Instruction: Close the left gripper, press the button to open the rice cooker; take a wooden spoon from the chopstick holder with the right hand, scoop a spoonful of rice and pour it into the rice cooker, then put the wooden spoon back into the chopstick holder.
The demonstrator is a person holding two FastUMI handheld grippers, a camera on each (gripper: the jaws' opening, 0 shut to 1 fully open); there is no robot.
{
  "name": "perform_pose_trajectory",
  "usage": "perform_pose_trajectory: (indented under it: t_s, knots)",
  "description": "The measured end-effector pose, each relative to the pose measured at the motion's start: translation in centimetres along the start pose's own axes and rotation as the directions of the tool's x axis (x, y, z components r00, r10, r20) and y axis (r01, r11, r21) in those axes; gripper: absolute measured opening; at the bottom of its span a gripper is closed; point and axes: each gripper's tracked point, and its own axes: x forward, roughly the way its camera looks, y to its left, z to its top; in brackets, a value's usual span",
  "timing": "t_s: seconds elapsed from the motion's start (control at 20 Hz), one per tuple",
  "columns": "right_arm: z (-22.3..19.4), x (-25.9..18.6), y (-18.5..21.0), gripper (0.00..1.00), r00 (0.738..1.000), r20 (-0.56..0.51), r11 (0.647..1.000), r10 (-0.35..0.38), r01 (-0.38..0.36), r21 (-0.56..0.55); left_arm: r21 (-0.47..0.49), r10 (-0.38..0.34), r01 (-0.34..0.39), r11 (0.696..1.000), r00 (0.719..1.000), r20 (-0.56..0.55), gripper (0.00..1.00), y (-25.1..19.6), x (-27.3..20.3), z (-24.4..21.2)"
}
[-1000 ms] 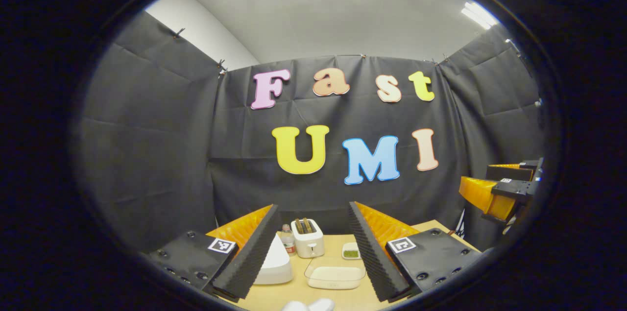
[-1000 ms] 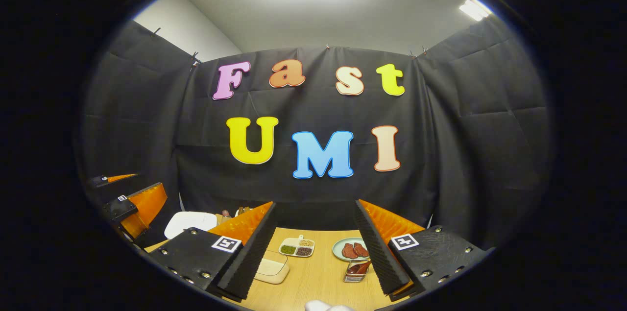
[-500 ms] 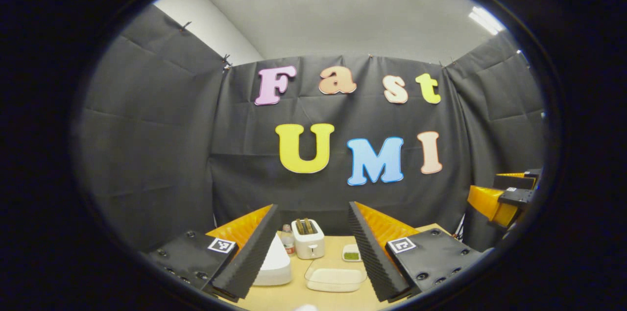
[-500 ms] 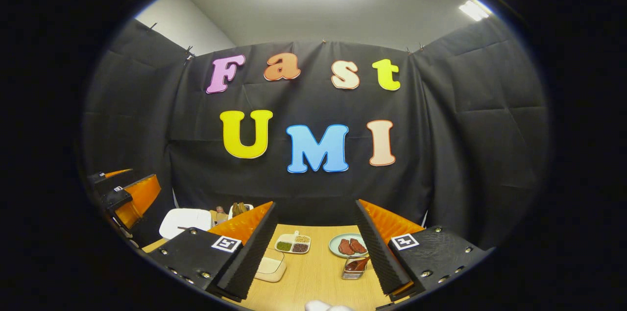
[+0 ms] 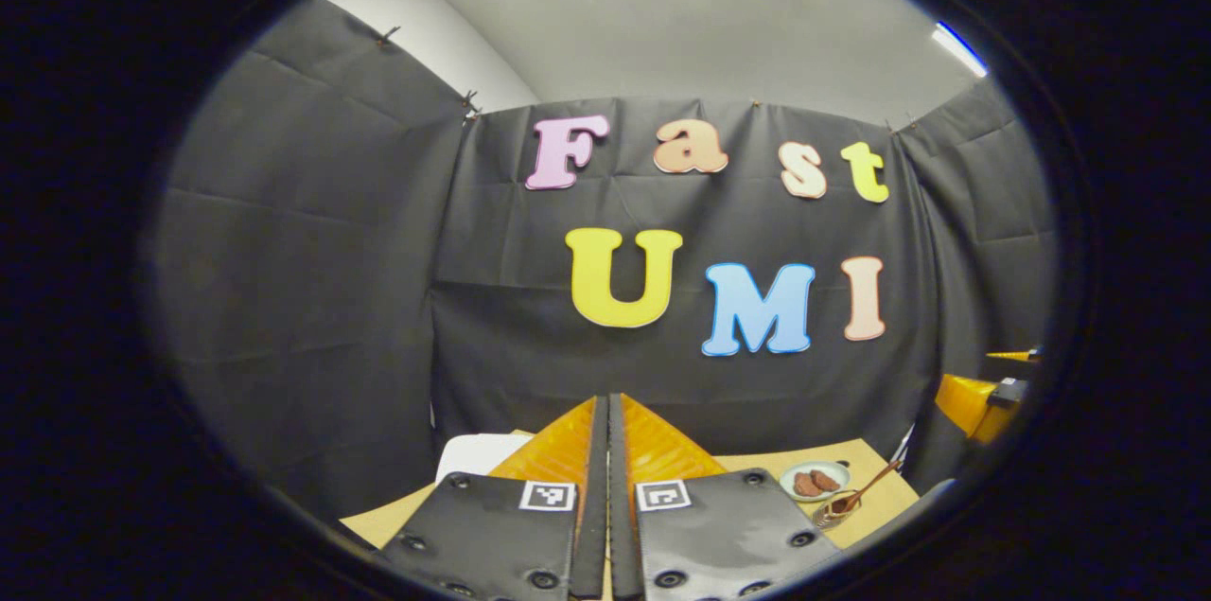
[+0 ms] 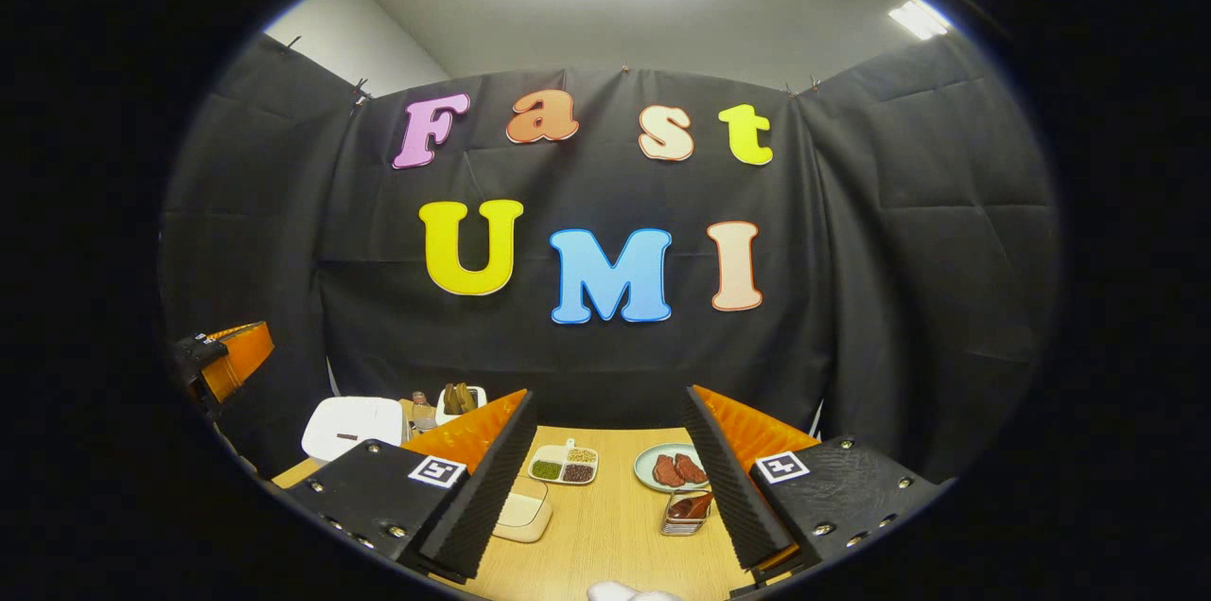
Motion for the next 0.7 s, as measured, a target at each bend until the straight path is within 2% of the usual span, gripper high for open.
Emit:
perform_pose_trajectory:
  t_s: [0.2,0.4,0.55,0.7]
  knots:
    - [-0.6,0.8,0.3,0.96,1.000,-0.024,1.000,-0.009,0.009,-0.009,0.014,-0.004,0.004,1.000,1.000,-0.018,0.10,1.3,2.5,-0.3]
    - [-1.4,1.8,1.2,0.96,0.998,-0.058,1.000,-0.011,0.010,-0.009,0.015,0.069,-0.068,0.998,0.995,-0.069,0.09,4.9,7.3,-2.6]
    - [-2.3,2.2,1.7,0.96,0.995,-0.095,1.000,-0.012,0.010,-0.020,-0.024,0.133,-0.140,0.990,0.974,-0.185,0.09,8.4,11.8,-8.4]
    - [-3.2,2.8,1.7,0.95,0.990,-0.135,0.999,-0.025,0.019,-0.042,-0.027,0.199,-0.217,0.976,0.931,-0.306,0.10,11.8,15.7,-14.8]
